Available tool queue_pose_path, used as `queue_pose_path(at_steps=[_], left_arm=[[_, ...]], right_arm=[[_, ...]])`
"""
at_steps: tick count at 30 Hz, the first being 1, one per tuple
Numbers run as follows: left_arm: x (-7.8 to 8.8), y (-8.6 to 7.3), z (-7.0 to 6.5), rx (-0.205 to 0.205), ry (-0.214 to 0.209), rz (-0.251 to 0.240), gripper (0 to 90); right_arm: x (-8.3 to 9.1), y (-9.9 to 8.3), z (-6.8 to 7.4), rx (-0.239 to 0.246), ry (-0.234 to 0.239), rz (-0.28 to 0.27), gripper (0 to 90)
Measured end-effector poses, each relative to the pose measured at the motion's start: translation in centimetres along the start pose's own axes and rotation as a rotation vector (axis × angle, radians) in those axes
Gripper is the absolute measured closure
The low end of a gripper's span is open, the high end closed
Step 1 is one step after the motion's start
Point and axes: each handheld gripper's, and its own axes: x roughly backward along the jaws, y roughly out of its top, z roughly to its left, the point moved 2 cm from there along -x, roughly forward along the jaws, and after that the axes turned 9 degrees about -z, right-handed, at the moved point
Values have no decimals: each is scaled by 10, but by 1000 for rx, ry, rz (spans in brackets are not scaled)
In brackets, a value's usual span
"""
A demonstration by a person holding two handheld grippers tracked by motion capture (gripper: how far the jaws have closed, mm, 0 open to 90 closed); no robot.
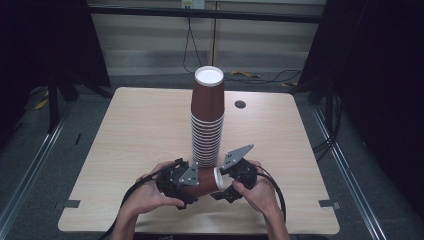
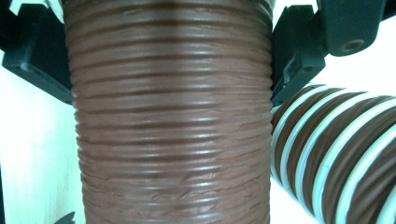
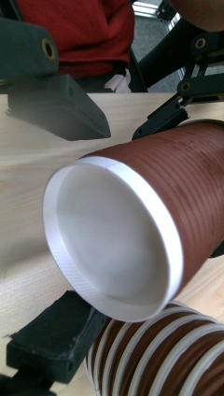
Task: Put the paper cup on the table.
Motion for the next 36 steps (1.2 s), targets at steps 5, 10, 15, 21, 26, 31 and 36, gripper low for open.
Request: queue_pose_path(at_steps=[5,10,15,21,26,31,36], left_arm=[[-2,2,0,-49,-33,38,140],[-2,5,-3,-74,-33,49,140],[-3,4,-4,-53,-51,47,140],[-7,9,-6,-66,-67,41,140],[-7,8,-7,-69,-81,36,140],[-7,6,-7,-76,-95,29,137],[-6,4,-5,-75,-107,-6,124]], right_arm=[[-2,0,0,11,26,14,148],[-4,1,0,5,27,19,130],[-1,2,-1,10,38,-4,137],[-9,5,2,27,75,35,153],[-11,6,3,28,108,47,198],[-12,5,3,34,118,65,212],[-10,5,2,35,132,52,219]])
